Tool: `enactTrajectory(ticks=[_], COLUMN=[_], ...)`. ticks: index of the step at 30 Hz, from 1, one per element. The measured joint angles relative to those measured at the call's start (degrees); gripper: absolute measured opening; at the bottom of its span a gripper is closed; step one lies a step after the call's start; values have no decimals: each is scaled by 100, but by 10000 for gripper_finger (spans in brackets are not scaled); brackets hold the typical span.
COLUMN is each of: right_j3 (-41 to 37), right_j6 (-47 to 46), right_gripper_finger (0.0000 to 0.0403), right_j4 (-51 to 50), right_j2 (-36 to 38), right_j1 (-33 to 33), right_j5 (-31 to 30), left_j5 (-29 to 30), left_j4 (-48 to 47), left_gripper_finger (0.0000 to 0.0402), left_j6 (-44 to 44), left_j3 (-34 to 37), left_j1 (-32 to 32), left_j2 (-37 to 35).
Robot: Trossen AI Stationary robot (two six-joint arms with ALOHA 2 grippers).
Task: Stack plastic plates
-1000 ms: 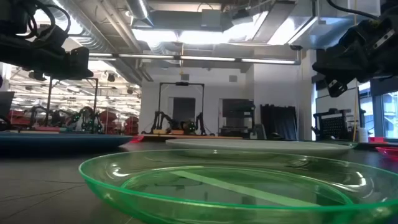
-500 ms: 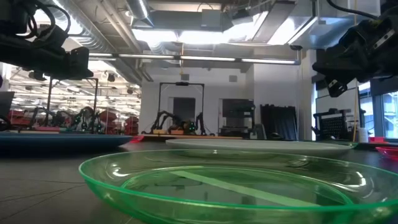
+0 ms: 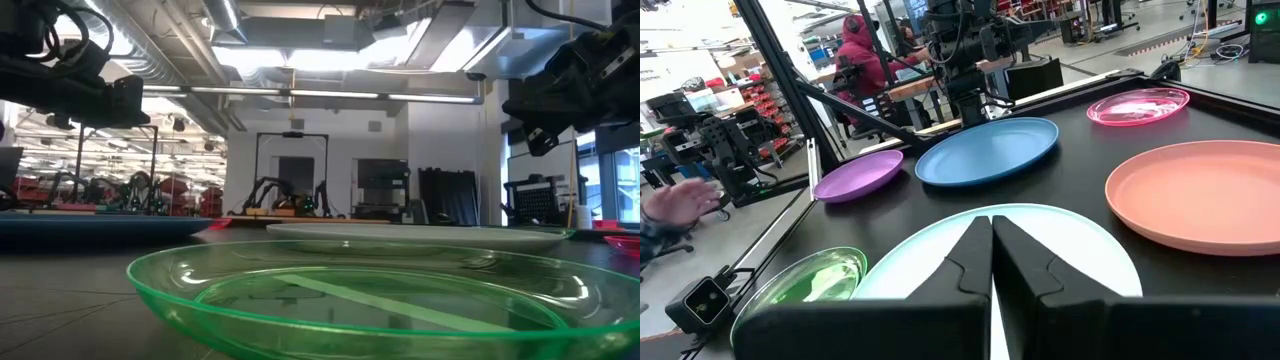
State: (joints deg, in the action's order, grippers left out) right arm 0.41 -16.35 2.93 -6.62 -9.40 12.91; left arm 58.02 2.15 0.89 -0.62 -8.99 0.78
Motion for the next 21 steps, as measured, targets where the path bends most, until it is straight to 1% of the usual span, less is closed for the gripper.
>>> enactTrajectory(ticks=[5, 9, 13, 18, 21], right_j3=[0, 0, 0, 0, 0], right_j6=[17, 14, -11, 29, 132], right_gripper_finger=[7, 7, 7, 7, 7], right_j4=[17, 13, 19, 57, 54], right_j2=[1, -1, -1, -1, -1], right_j1=[1, 1, 1, 1, 1], right_j5=[-24, -358, -395, -972, -1159], left_j5=[0, 0, 0, 0, 0], left_j4=[0, -2, -1, -2, 0], left_gripper_finger=[4, 4, 4, 4, 4], left_j6=[0, 0, 0, 0, 0], left_j3=[0, 2, 0, 0, 0], left_j1=[0, 0, 0, 0, 1], left_j2=[0, -2, 0, -1, 0])
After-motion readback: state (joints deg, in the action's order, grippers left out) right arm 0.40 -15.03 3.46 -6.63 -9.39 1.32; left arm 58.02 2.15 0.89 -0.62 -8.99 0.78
